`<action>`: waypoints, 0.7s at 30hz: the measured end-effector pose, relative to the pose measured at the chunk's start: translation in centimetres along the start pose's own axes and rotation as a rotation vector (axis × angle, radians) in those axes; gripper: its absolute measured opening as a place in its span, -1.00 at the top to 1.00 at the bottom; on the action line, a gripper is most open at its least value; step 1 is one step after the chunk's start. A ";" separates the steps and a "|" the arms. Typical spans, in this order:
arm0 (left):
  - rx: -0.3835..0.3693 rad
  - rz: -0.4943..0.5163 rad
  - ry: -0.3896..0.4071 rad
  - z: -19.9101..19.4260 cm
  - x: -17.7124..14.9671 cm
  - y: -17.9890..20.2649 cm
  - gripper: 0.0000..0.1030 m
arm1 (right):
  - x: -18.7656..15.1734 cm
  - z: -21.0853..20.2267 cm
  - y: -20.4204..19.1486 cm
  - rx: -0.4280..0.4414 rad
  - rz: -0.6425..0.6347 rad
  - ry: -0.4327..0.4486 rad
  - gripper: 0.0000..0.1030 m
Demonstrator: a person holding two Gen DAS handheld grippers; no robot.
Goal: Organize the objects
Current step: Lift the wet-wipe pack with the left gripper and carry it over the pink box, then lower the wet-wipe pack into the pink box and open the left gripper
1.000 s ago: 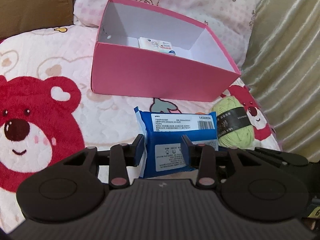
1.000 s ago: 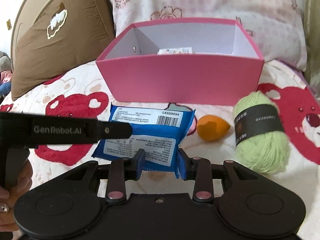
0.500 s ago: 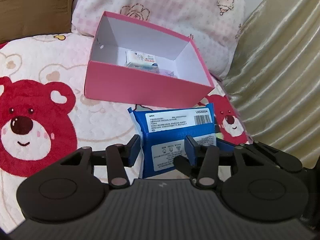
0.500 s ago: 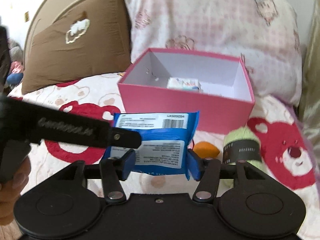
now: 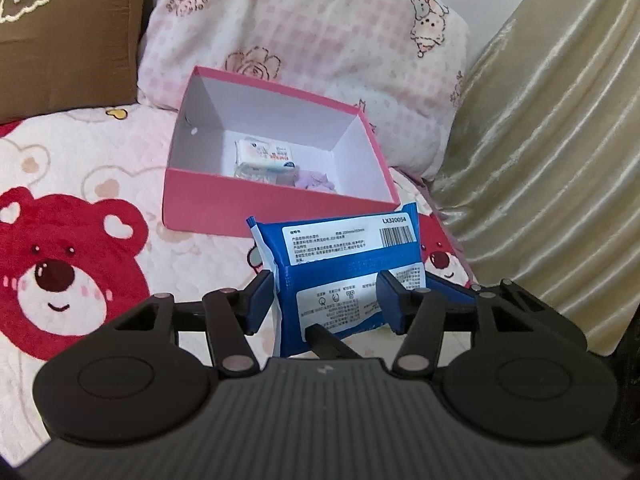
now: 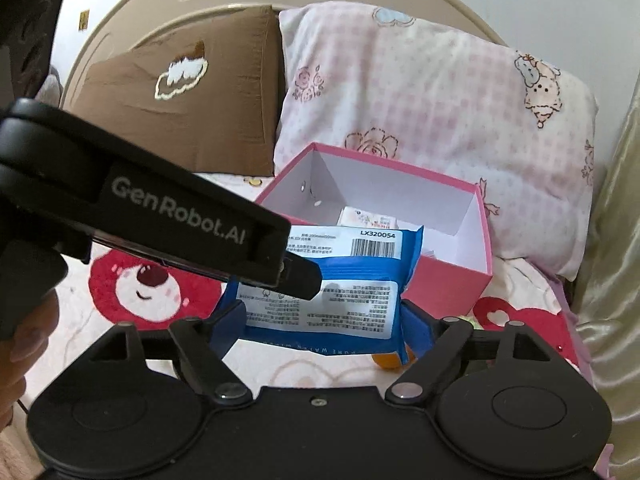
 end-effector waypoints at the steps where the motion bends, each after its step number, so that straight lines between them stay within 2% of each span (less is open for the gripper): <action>1: 0.002 -0.005 0.001 0.0 0.1 0.1 -0.04 | 0.1 -0.1 0.1 0.003 0.005 0.006 -0.70; 8: 0.014 -0.051 -0.018 0.7 1.9 0.9 -0.04 | 0.7 -0.2 1.2 0.047 0.014 0.021 -0.73; 15: 0.041 -0.022 0.009 1.3 5.9 3.6 -0.04 | 2.5 0.3 4.8 0.187 0.077 0.018 -0.73; 21: 0.053 -0.034 0.017 3.6 9.0 5.5 -0.04 | 4.4 1.9 7.3 0.194 0.067 0.009 -0.73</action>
Point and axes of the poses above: each gripper's, at about its wrist camera, not at the fingertips, and z roughly the way its jaws point, y to its right, x to its top, the point moved 7 cm from there along z, roughly the way its jaws point, and after that the axes turned 8 degrees about -z, right-handed, at the moved point
